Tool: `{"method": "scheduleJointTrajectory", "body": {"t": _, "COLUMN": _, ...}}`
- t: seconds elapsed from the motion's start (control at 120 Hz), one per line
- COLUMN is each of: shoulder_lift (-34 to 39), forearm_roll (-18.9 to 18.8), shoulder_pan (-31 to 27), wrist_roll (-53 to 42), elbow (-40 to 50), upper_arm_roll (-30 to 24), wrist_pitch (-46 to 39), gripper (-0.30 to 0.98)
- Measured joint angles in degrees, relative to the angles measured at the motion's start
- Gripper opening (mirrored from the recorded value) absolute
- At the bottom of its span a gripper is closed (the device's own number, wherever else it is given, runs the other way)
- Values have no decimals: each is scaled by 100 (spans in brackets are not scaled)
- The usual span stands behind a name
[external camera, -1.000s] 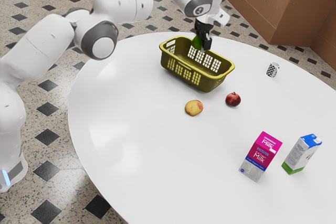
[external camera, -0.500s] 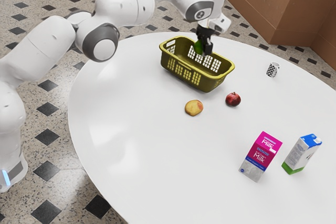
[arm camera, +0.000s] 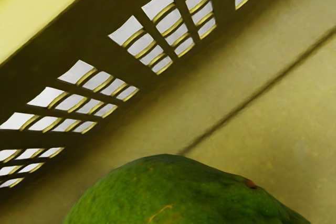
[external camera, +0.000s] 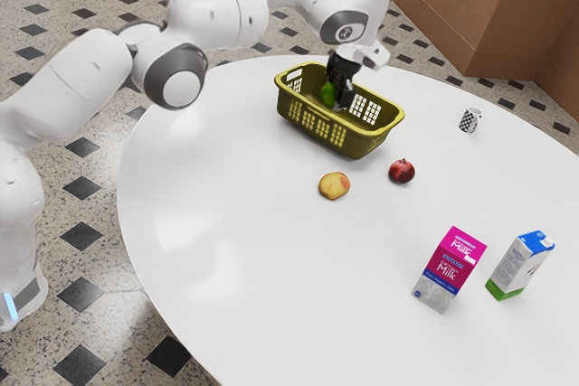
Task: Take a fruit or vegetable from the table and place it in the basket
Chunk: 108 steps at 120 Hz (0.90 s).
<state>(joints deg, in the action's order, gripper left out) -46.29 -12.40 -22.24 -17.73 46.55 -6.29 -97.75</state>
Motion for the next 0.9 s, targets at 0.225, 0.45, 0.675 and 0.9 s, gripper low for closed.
{"method": "scheduleJointTrajectory", "body": {"t": 0.225, "shoulder_lift": -72, "forearm_roll": 18, "shoulder_pan": -4, "wrist_roll": -10, "elbow": -2, "upper_arm_roll": 2, "wrist_pitch": 13, "gripper": 44}}
{"method": "scheduleJointTrajectory", "body": {"t": 0.45, "shoulder_lift": -61, "forearm_roll": 32, "shoulder_pan": 40, "wrist_roll": -31, "elbow": -3, "upper_arm_roll": -6, "wrist_pitch": 27, "gripper": 45}}
{"method": "scheduleJointTrajectory", "body": {"t": 0.675, "shoulder_lift": -52, "forearm_roll": 42, "shoulder_pan": 105, "wrist_roll": -41, "elbow": -9, "upper_arm_roll": -22, "wrist_pitch": 33, "gripper": 60}}
{"method": "scheduleJointTrajectory", "body": {"t": 0.9, "shoulder_lift": 1938, "forearm_roll": 98, "shoulder_pan": 1088, "wrist_roll": 100, "elbow": -36, "upper_arm_roll": -23, "wrist_pitch": 1246, "gripper": 65}}
